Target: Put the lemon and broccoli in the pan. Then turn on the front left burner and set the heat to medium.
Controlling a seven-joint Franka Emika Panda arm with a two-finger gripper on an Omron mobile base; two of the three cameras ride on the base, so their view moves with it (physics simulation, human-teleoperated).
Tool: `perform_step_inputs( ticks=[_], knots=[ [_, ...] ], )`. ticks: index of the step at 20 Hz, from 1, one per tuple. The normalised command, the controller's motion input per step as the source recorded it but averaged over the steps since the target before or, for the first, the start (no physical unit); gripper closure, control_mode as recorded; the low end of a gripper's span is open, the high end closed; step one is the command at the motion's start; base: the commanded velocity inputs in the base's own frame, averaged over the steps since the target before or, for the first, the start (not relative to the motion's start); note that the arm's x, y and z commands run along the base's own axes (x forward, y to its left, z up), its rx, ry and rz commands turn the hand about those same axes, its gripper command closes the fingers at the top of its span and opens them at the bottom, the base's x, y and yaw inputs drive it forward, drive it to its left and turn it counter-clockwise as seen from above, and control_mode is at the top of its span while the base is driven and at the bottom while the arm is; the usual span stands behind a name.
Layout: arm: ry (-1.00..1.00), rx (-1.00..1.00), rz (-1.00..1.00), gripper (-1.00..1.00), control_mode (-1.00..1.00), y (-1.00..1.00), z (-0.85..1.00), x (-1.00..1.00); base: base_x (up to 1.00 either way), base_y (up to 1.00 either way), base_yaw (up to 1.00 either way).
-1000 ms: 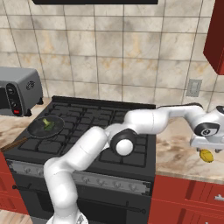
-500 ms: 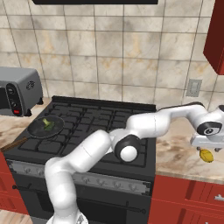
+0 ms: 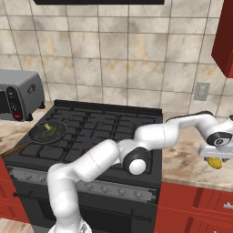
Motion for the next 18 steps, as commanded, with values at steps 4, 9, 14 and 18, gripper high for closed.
perform_step_inputs(
  ticks=[4, 9, 14, 18],
  knots=[
    [0.0, 0.01, 0.03, -1.0, -1.0, 0.0, -0.22, 0.0, 0.0, 0.0, 0.0],
    [0.0, 0.0, 0.03, -1.0, -1.0, 0.0, -0.25, 0.0, 0.0, 0.0, 0.0],
    [0.0, 0.0, 0.01, 1.0, -1.0, 0.0, -0.02, 0.0, 0.0, 0.0, 0.0],
    [0.0, 0.0, 0.0, 1.0, -1.0, 0.0, 0.0, 0.0, 0.0, 0.0, 0.0]
  ],
)
